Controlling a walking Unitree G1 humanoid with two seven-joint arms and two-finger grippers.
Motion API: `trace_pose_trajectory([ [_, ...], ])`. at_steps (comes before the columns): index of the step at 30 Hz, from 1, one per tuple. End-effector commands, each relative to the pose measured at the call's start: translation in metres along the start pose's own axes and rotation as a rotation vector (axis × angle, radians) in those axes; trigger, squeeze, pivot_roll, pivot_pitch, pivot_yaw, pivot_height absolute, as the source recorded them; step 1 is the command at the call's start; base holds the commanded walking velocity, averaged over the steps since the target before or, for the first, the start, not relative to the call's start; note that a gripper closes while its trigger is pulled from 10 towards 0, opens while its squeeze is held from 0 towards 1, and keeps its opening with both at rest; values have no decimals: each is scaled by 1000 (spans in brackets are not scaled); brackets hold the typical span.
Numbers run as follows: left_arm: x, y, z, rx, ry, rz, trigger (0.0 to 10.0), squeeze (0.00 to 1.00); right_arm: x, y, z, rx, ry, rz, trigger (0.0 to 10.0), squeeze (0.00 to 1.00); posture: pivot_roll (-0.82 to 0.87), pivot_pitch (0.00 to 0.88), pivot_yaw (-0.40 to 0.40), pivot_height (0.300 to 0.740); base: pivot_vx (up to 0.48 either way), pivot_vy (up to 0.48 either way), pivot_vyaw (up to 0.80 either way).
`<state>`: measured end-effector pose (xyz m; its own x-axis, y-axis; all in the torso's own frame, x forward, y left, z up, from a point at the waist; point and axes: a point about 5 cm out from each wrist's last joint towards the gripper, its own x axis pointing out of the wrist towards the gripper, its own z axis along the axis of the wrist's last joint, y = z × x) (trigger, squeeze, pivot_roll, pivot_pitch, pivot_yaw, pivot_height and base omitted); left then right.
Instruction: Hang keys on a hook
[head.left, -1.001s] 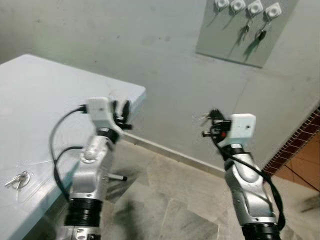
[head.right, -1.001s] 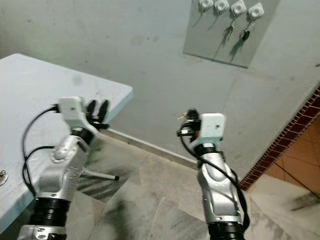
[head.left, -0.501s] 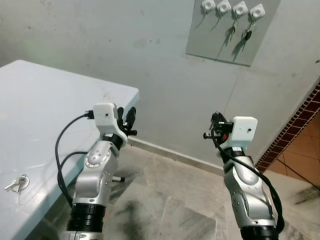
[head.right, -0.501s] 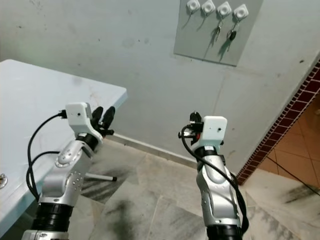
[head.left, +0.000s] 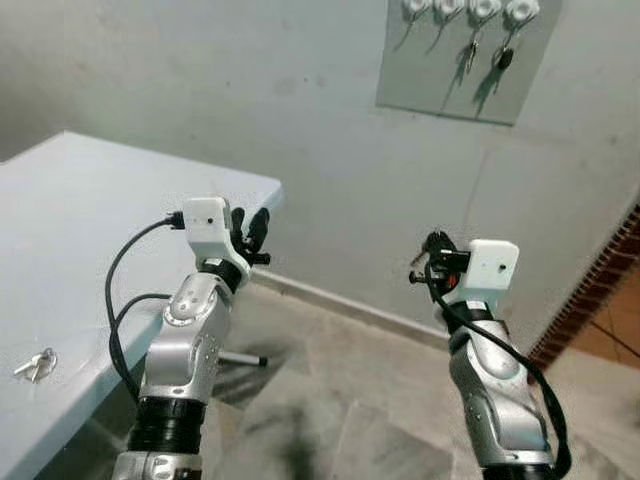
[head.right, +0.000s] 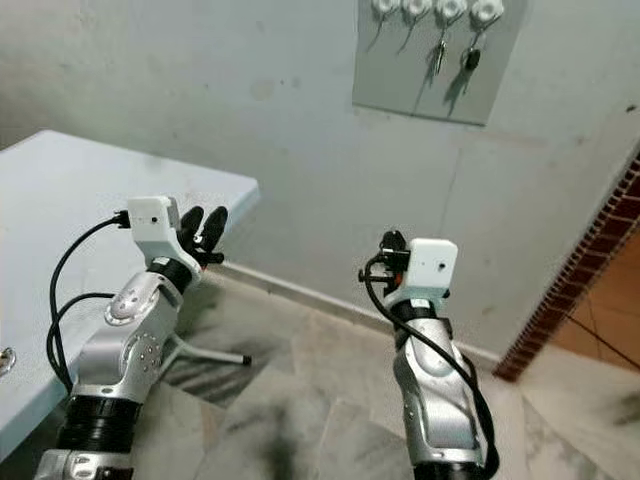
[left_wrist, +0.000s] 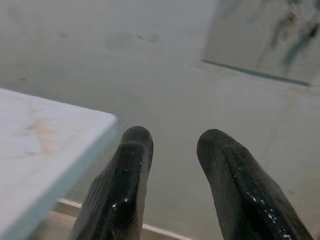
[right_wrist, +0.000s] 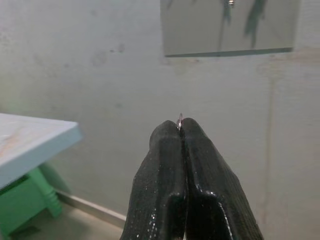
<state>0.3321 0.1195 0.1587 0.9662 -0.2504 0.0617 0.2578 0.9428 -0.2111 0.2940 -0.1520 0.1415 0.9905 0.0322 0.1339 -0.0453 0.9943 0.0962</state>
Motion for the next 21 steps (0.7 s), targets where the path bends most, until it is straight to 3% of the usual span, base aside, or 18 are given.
trace_pose_trajectory([
  [1, 2, 2, 3, 22, 0, 1, 10000, 0, -1, 3, 8, 7, -39, 1, 10000, 0, 103, 35, 53, 740, 0, 0, 0],
  [10, 0, 6, 4, -52, -15, 22, 10000, 0, 2, 5, 13, 5, -54, 42, 10000, 0, 112, 30, 17, 740, 0, 0, 0],
  [14, -2, 7, 3, -76, -18, 35, 10000, 0, 2, 6, 14, 1, -52, 54, 10000, 0, 112, 27, 8, 740, 0, 401, 0],
  [17, -2, 8, 2, -80, -20, 47, 10000, 0, 2, 6, 14, -3, -48, 63, 10000, 0, 110, 26, -1, 740, 0, 479, 0],
  [21, -1, 7, 0, -40, -8, 60, 10000, 0, 0, 6, 14, -7, -46, 73, 10000, 0, 103, 24, -3, 740, 0, 0, 0],
])
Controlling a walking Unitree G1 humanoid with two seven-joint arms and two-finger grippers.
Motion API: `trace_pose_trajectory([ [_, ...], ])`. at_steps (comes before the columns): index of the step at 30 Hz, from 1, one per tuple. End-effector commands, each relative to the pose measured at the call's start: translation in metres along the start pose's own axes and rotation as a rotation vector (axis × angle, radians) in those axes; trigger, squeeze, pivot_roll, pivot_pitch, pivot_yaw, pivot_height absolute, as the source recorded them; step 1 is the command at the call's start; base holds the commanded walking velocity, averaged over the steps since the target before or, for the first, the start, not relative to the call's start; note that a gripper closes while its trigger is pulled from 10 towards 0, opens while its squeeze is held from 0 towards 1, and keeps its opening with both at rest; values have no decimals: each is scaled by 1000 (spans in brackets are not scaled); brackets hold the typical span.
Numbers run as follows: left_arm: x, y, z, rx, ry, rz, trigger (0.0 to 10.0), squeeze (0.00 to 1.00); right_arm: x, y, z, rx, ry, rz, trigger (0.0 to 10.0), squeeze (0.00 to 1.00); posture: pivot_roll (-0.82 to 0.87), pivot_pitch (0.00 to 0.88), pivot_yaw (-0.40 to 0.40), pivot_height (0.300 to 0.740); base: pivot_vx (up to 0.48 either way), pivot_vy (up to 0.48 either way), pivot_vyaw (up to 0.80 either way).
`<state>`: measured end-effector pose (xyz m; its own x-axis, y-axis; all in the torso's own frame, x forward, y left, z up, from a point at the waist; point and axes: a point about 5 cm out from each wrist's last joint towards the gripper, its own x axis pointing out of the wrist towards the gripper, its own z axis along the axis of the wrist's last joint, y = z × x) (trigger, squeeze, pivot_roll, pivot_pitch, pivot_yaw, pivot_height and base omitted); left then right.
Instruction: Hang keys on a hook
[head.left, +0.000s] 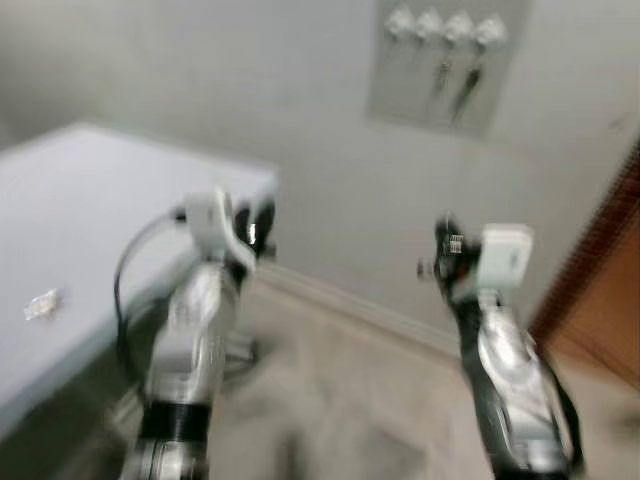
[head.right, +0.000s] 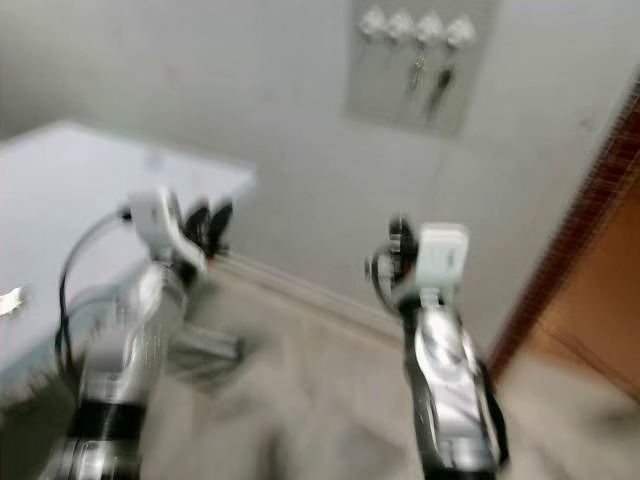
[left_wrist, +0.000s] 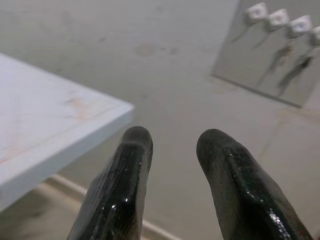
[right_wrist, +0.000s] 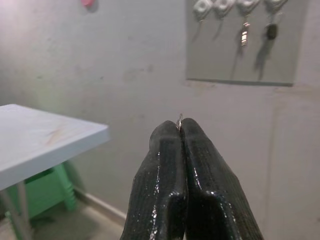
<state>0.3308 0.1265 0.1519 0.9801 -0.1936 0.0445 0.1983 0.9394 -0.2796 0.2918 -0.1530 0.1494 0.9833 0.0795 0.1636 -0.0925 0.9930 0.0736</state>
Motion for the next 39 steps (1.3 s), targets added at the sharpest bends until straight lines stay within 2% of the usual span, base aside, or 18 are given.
trace_pose_trajectory([
  [1, 3, -2, 3, 9, 2, 9, 10000, 0, 1, 5, 6, 8, -19, 24, 10000, 0, 99, 23, -4, 740, 0, 0, 0],
  [3, 3, -4, 7, 9, -38, -14, 10000, 0, 0, 5, 6, 9, -19, 24, 10000, 0, 97, 22, -4, 740, 0, 0, 0],
  [6, 3, -4, 5, -11, -17, -17, 10000, 0, -1, 5, 6, 8, -15, 27, 10000, 0, 93, 21, -4, 740, 0, 0, 0],
  [12, 4, -2, 3, -6, 0, 6, 10000, 0, -4, 5, 5, 10, -5, 35, 10000, 0, 91, 23, -7, 740, 442, 0, 0],
  [20, 6, 1, 5, -13, -5, 22, 10000, 0, -2, 5, 5, 10, -3, 39, 10000, 0, 94, 27, -13, 740, 0, 0, 0],
  [23, 6, 4, 4, 14, 7, 46, 10000, 0, -3, 6, 5, 10, 0, 41, 10000, 0, 94, 29, -14, 740, 0, 0, 0],
  [25, 6, 3, 5, -6, 0, 36, 10000, 0, -3, 6, 5, 10, 1, 42, 10000, 0, 94, 31, -16, 740, 0, 0, 0],
  [27, 6, 3, 5, 8, 10, 41, 10000, 0, -3, 5, 6, 11, 0, 41, 10000, 0, 95, 34, -18, 740, 0, 0, 0],
  [31, 7, -1, 5, 53, 23, 0, 10000, 0, -1, 4, 7, 10, -6, 37, 10000, 0, 97, 41, -19, 740, 0, 0, 0],
  [33, 7, -1, 5, 48, 23, -11, 10000, 0, 1, 3, 10, 7, -25, 31, 10000, 0, 96, 41, -18, 740, 0, 0, 0],
  [36, 9, 2, 12, 51, 16, 3, 10000, 0, 3, 0, 15, 5, -49, 15, 10000, 0, 97, 40, -16, 740, 0, 0, 0],
  [39, 10, -1, 26, 63, -31, -36, 10000, 0, 7, -3, 24, 17, -85, -5, 10000, 0, 99, 38, -18, 740, 0, 0, 0],
])
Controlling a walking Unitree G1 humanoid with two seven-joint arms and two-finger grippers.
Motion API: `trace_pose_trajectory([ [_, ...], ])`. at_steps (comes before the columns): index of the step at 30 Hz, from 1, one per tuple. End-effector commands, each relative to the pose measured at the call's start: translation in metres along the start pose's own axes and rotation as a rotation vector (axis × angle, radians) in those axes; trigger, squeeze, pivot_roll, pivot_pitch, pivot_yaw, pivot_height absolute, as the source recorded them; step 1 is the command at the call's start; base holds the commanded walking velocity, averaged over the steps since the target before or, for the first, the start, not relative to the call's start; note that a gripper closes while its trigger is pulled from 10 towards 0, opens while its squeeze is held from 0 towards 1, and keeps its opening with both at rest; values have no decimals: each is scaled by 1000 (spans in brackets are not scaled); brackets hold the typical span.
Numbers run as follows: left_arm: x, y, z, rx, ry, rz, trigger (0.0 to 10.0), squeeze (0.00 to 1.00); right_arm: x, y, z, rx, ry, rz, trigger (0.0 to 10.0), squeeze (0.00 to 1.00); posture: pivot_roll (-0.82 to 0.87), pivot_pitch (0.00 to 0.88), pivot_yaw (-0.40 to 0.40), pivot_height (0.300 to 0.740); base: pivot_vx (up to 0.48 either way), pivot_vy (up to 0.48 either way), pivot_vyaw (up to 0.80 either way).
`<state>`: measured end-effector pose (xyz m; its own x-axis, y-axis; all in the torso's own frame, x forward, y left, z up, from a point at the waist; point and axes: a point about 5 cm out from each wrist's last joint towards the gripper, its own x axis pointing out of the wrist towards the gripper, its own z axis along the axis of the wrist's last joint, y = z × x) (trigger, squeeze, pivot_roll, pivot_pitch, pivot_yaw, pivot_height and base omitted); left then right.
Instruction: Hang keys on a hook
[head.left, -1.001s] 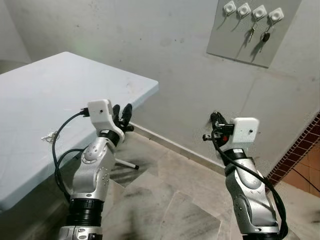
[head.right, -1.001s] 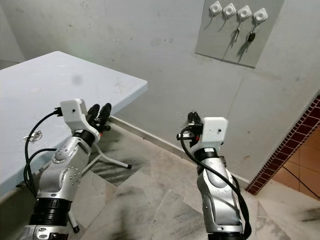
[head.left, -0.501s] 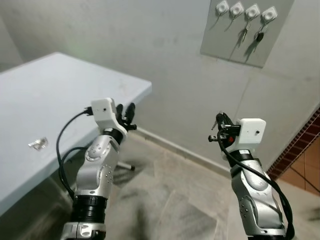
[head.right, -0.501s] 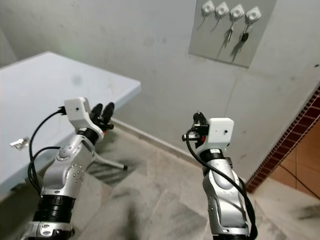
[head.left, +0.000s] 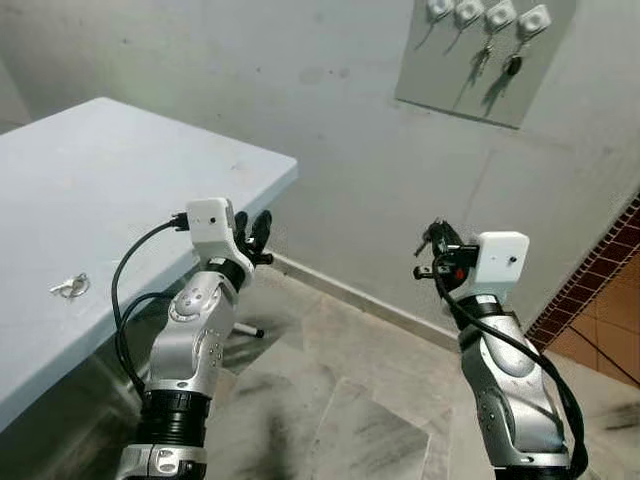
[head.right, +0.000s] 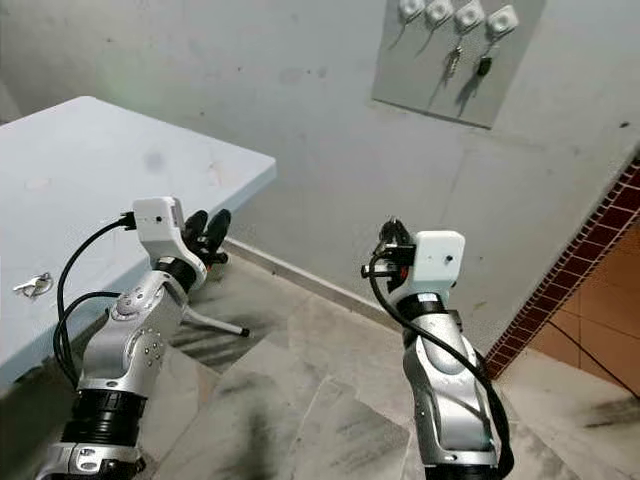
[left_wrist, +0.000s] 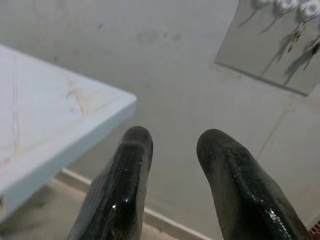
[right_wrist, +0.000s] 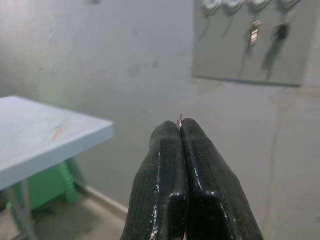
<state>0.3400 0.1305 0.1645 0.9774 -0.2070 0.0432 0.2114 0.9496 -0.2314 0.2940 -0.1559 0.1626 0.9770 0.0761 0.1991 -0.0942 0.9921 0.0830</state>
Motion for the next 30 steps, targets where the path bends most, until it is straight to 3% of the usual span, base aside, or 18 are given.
trace_pose_trajectory([
  [1, 2, -2, 13, 16, -39, -26, 10000, 0, 3, -1, 11, 8, -51, -4, 10000, 0, 99, 38, -18, 740, 0, 0, 0],
  [11, 1, 0, 17, 26, -51, -50, 10000, 0, 5, 1, 12, 11, -56, 3, 10000, 0, 109, 35, -20, 740, 0, 0, 0],
  [30, 0, -4, 18, 21, -48, -74, 10000, 0, 6, 5, 10, 24, -55, 9, 10000, 0, 114, 33, -15, 740, 302, 0, 0],
])
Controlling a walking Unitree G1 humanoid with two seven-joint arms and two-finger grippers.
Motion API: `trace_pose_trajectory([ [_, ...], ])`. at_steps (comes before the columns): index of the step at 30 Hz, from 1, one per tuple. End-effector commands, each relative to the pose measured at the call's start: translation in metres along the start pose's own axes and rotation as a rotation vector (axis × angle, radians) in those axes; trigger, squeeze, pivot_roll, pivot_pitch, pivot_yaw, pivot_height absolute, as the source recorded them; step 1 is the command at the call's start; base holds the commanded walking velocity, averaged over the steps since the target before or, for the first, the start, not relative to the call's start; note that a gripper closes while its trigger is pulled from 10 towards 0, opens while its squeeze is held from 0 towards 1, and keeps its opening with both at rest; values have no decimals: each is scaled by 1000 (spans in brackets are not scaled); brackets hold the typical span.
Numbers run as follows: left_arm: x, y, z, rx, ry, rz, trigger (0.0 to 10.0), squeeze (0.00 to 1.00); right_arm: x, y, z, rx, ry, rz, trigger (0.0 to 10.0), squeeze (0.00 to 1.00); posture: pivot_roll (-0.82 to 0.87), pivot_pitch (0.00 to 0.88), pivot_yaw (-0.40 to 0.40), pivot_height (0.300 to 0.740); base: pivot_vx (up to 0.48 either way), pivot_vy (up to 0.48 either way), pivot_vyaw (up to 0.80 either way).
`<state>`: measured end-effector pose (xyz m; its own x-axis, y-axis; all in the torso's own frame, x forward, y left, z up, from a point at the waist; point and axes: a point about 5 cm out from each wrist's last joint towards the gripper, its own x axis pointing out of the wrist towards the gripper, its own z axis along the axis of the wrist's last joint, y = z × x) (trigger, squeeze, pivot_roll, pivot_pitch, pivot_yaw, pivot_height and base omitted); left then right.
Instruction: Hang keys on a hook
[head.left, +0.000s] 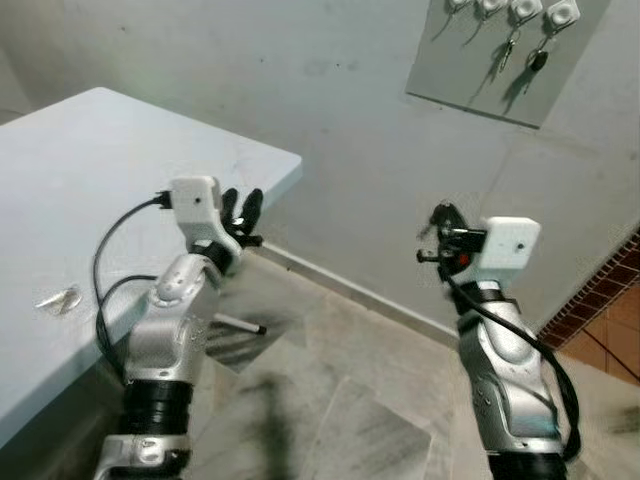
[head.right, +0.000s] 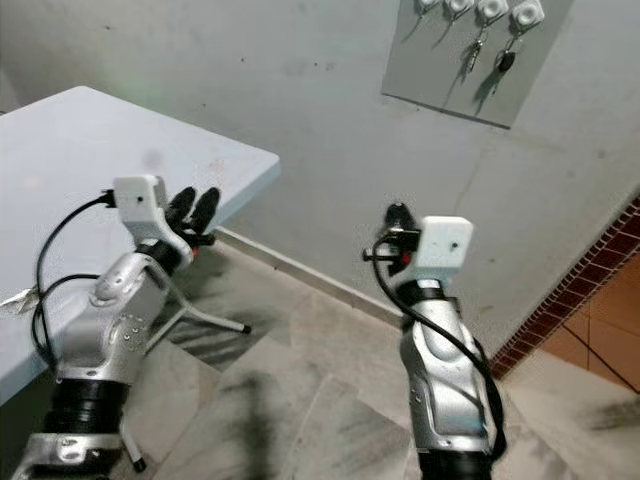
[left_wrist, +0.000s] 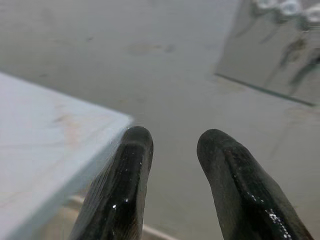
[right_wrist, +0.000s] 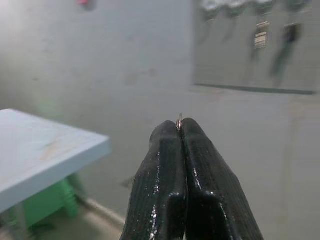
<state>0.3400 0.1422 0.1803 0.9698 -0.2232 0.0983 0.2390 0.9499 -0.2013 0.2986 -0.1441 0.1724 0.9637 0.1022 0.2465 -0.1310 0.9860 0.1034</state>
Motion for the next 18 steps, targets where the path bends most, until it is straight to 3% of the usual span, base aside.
trace_pose_trajectory([
  [1, 2, -11, 0, -9, 2, -44, 10000, 0, -1, -7, 2, -5, -9, -23, 10000, 0, 114, 33, -15, 740, 322, 0, 0],
  [18, 3, -13, 0, -20, -1, -43, 10000, 0, 0, -5, 2, -5, -10, -7, 10000, 0, 118, 24, -22, 740, 319, 0, 0],
])
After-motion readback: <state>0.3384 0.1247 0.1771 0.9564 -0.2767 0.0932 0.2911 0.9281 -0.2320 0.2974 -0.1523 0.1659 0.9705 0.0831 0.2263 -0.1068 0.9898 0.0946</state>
